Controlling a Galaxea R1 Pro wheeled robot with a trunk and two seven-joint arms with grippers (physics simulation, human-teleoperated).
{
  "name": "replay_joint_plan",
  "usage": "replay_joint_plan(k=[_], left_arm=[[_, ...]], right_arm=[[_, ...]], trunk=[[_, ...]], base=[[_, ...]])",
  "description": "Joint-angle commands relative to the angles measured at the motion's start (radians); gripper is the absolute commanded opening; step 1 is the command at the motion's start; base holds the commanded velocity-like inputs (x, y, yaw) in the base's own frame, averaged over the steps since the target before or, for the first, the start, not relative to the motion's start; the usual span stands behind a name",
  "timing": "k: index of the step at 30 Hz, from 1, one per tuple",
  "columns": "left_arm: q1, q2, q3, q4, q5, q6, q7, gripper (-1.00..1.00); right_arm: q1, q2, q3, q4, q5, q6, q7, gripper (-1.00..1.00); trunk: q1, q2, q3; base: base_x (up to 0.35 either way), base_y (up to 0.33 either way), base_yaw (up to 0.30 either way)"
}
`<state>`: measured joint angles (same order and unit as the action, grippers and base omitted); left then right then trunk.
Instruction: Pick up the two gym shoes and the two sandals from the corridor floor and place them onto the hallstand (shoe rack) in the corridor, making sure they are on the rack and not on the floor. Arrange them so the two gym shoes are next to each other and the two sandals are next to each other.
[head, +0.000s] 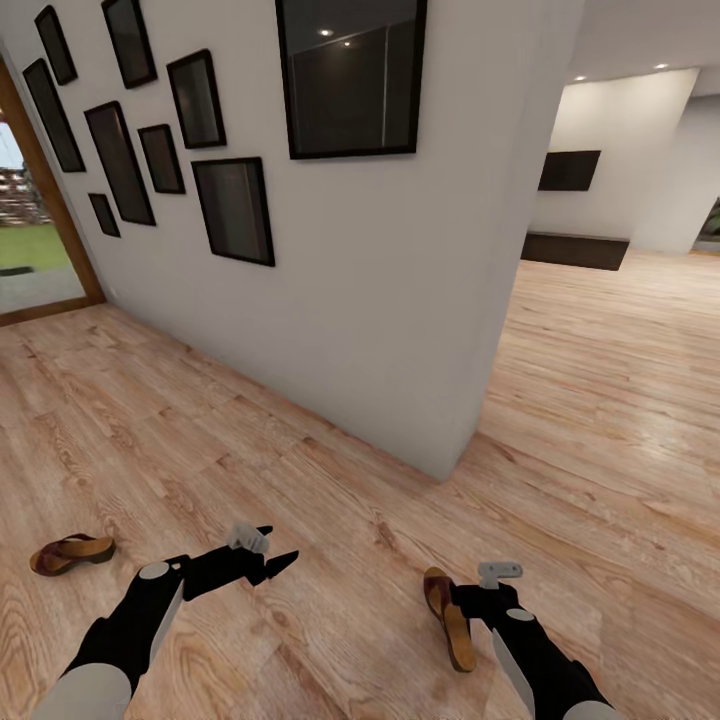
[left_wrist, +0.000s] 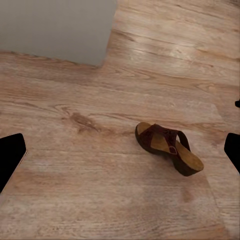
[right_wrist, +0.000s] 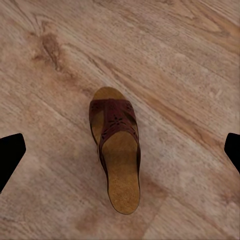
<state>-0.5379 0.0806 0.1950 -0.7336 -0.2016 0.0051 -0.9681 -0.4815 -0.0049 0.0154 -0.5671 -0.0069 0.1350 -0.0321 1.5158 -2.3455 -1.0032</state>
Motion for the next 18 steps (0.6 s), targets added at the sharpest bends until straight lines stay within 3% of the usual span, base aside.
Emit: replay_joint_plan(k=[1,7,18], left_arm=[[0.001,-0.001,0.004,-0.014,-0.008,0.009,-0.006,1.00],[0.008,-0.002,0.002,-0.076,-0.007,0.068,-0.009,1.00],[0.009,-0.002,0.003,-0.100,-0.006,0.085,-0.009,1.00]], right_arm=[[0.000,-0.001,0.001,-0.001,0.000,0.006,-0.003,1.00],[0.001,-0.006,0.000,0.005,0.001,0.005,-0.005,1.00],[0.001,-0.009,-0.003,0.004,-0.001,0.005,-0.006,1.00]], trunk=[[0.004,-0.008,-0.004],[0.027,-0.050,-0.023],[0.069,-0.127,-0.062]], base=[[0.000,0.000,0.000],[0.000,0.000,0.000],[0.000,0.000,0.000]])
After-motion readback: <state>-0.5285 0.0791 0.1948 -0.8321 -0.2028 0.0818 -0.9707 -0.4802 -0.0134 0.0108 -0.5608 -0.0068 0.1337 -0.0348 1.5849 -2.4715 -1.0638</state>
